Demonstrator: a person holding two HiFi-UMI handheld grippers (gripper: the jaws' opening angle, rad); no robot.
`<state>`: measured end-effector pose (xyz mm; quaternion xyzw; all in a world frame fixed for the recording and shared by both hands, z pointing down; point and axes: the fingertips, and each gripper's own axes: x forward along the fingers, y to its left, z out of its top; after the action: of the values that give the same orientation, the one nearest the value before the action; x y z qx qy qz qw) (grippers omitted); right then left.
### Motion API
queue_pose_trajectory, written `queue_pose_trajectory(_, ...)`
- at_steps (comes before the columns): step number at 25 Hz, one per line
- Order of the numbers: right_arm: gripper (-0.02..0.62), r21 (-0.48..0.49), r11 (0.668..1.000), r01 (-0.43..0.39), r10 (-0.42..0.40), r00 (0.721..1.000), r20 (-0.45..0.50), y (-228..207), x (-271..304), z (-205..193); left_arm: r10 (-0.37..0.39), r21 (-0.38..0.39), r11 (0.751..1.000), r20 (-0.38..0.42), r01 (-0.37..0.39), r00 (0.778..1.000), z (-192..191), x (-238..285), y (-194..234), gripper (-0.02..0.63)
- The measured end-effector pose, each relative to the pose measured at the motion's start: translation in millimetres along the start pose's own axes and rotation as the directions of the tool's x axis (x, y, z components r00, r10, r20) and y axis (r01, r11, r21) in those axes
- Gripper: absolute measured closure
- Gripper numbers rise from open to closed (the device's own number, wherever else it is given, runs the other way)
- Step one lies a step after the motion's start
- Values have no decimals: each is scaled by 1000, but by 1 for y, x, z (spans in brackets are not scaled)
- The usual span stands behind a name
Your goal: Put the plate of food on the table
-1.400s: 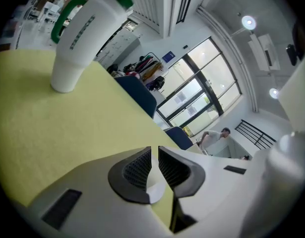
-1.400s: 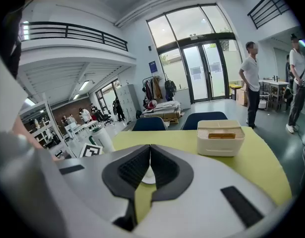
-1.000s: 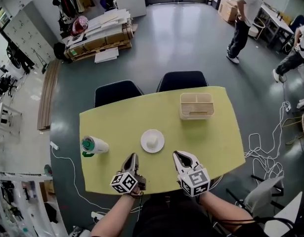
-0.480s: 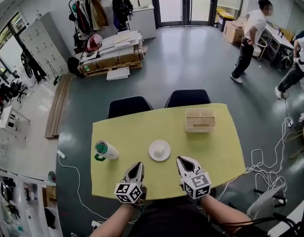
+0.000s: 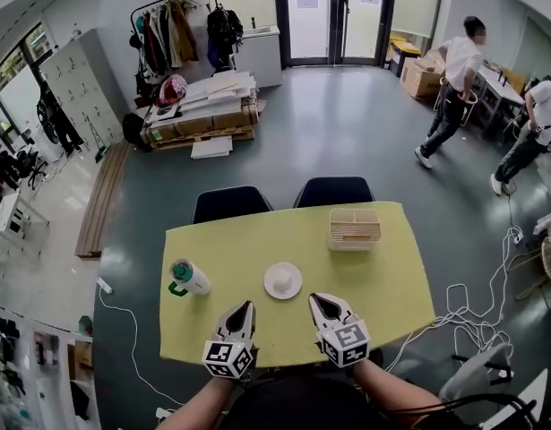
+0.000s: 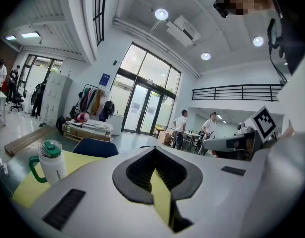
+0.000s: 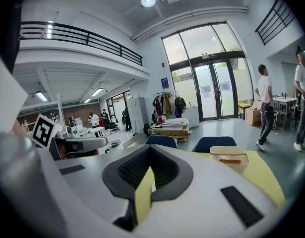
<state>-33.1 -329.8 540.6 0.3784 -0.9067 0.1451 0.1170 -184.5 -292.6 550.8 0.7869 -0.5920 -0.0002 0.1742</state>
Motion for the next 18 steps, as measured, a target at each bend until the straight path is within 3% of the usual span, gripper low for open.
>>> queue_pose_trajectory(18,584,-51,998,47,-46,999,20,-3,-14,5,-40,20,999,-9,40,999,3,-4,-23,597)
